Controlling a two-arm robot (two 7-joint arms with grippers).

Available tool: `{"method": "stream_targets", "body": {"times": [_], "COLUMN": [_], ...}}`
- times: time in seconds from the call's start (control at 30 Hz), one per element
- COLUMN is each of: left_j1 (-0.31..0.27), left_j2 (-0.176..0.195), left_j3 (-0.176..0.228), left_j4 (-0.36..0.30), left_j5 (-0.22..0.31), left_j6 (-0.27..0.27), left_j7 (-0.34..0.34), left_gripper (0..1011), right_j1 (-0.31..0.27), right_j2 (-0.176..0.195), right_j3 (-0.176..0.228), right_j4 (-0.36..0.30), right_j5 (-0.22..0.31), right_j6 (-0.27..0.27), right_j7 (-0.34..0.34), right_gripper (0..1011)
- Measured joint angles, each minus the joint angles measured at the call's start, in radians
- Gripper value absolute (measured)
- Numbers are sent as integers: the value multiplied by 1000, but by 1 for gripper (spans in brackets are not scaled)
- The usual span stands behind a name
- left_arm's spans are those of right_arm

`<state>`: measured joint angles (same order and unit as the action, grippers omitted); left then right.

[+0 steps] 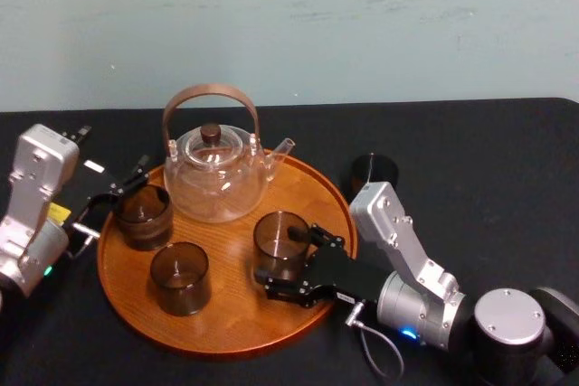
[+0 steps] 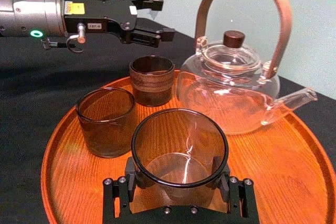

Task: Pick up the glass from the table and place it on the tray.

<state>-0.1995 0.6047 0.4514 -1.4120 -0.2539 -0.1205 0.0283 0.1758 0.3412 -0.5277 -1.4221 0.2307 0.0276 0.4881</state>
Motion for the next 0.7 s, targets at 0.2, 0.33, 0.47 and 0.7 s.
{"method": "stream_targets", "body": {"times": [0.2, 0.33, 0.47, 0.7], "left_j1": [0, 0, 0, 0], "left_j2": [0, 0, 0, 0], "left_j3": [0, 0, 0, 0], "left_j4": [0, 0, 0, 0], "left_j5": [0, 0, 0, 0], "left_j6": [0, 0, 0, 0], "left_j7": [0, 0, 0, 0], "left_gripper": [1001, 1001, 1001, 1001], "right_j1": [15, 21, 27, 31], "right_j2": [-13, -20, -26, -31], "right_j3": [-18, -28, -36, -44], "right_j4": [21, 29, 37, 51], "right_j5": [-5, -6, -7, -6], "right_j6": [0, 0, 0, 3], "right_j7": [7, 12, 16, 20], "right_gripper": [905, 905, 905, 905]}}
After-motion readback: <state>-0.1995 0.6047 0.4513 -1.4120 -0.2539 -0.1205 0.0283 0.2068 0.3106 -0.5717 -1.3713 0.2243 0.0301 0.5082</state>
